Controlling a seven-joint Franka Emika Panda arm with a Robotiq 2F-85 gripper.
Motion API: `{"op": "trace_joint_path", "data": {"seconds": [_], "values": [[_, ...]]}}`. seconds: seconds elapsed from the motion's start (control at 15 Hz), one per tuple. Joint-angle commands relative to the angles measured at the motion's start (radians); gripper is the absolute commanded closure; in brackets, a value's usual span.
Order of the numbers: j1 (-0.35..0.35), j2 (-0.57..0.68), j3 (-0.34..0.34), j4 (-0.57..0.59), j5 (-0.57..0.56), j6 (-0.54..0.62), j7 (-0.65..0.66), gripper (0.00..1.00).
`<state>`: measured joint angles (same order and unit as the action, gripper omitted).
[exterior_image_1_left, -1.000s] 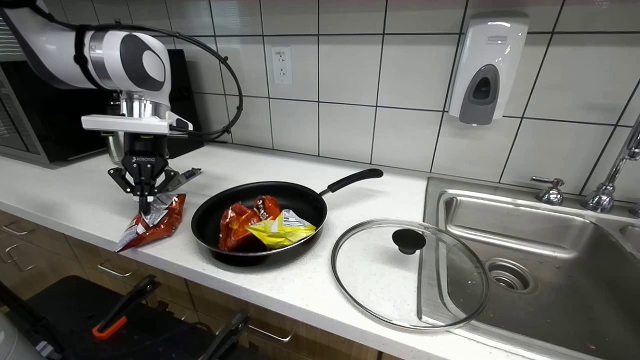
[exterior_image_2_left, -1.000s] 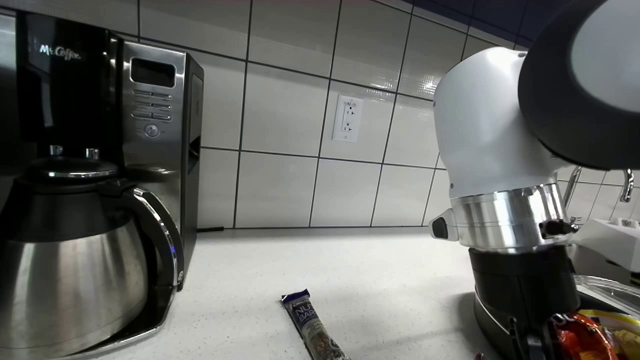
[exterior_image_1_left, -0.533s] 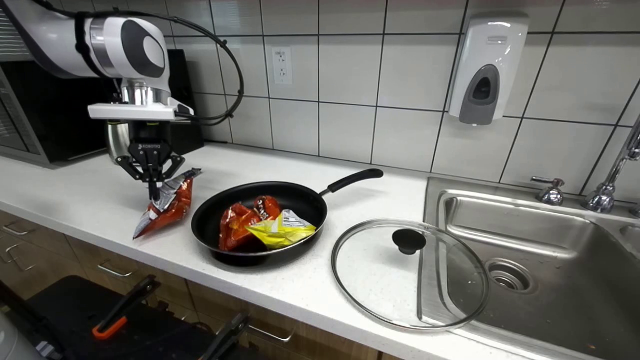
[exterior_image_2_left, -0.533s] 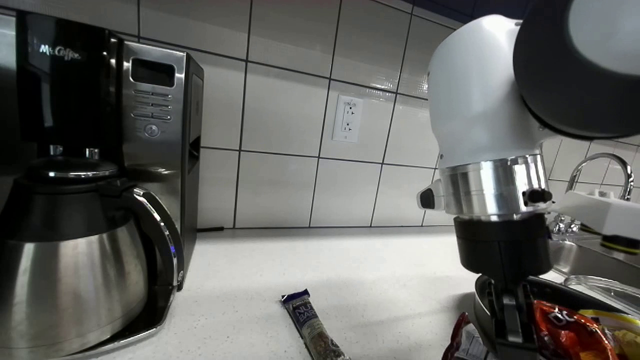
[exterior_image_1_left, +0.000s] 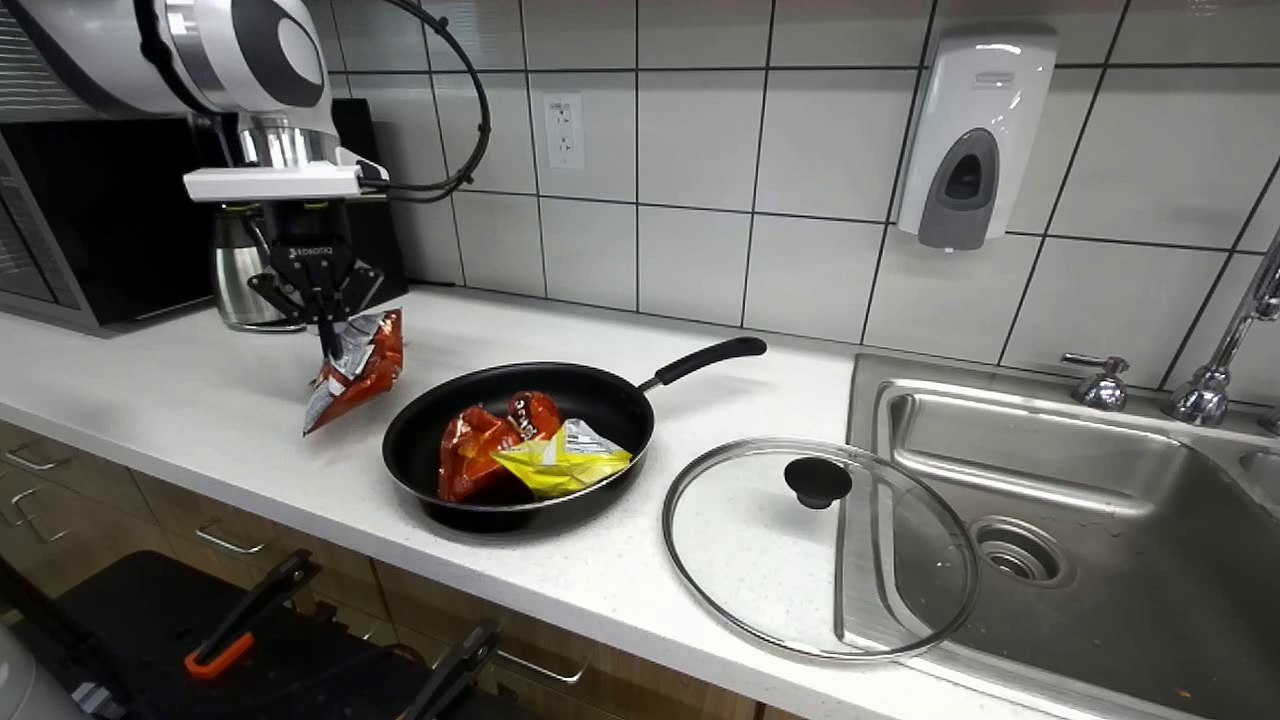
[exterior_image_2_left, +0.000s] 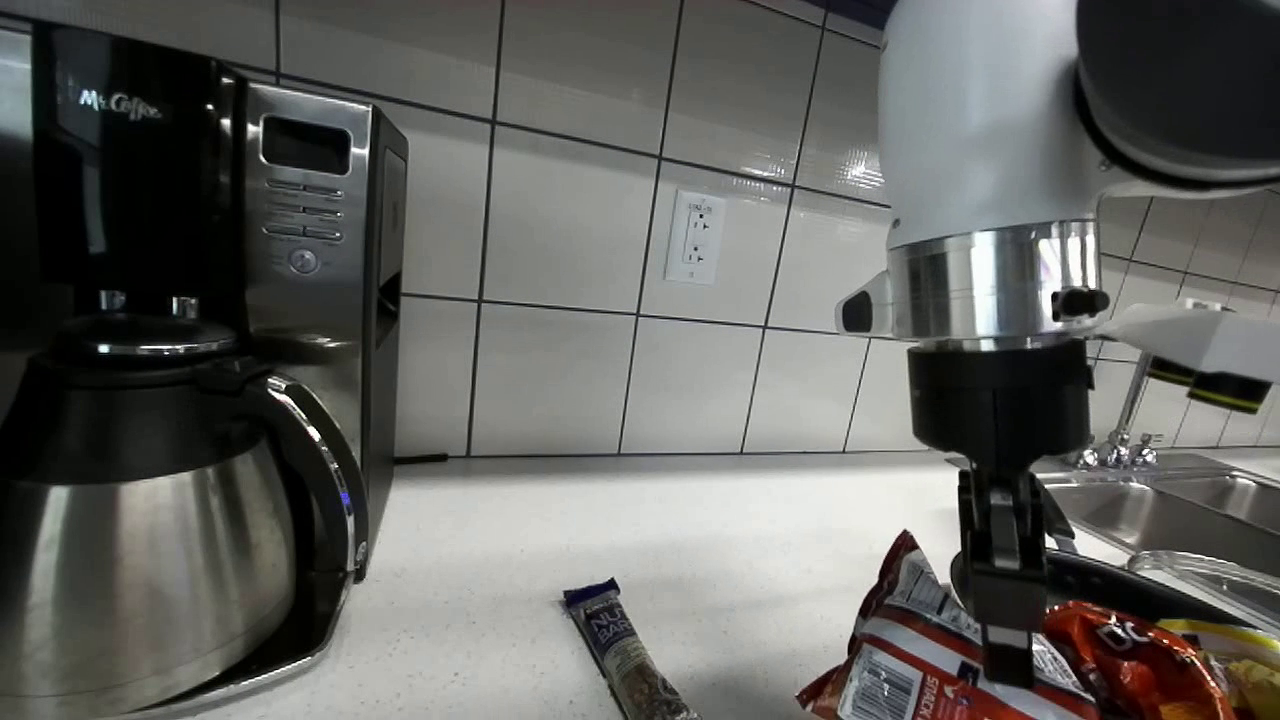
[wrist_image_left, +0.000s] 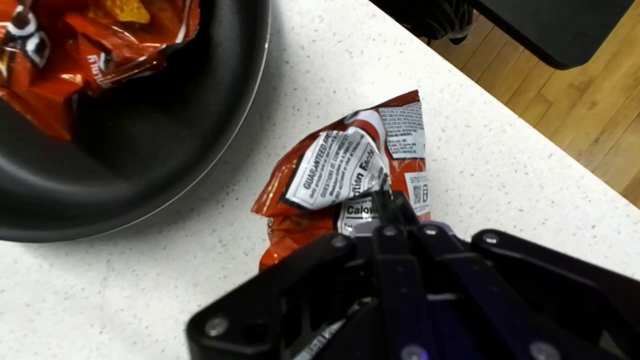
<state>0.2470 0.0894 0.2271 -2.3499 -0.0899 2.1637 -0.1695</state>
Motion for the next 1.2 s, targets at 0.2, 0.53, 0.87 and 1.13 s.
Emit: {"op": "trace_joint_path", "data": {"seconds": [0.2,0.53,0.87,1.13], "values": [[-0.043,-0.147,-0.039,-0.070,-0.022,0.017,-0.044,1.00],[-0.076,-0.211,-0.084,-0.101,-0.027,0.017,-0.043,1.00],[-0.114,-0.263,-0.130,-0.120,-0.039,0.013,-0.041,1.00],[-0.145,-0.291,-0.163,-0.130,-0.048,0.013,-0.029,1.00]]}}
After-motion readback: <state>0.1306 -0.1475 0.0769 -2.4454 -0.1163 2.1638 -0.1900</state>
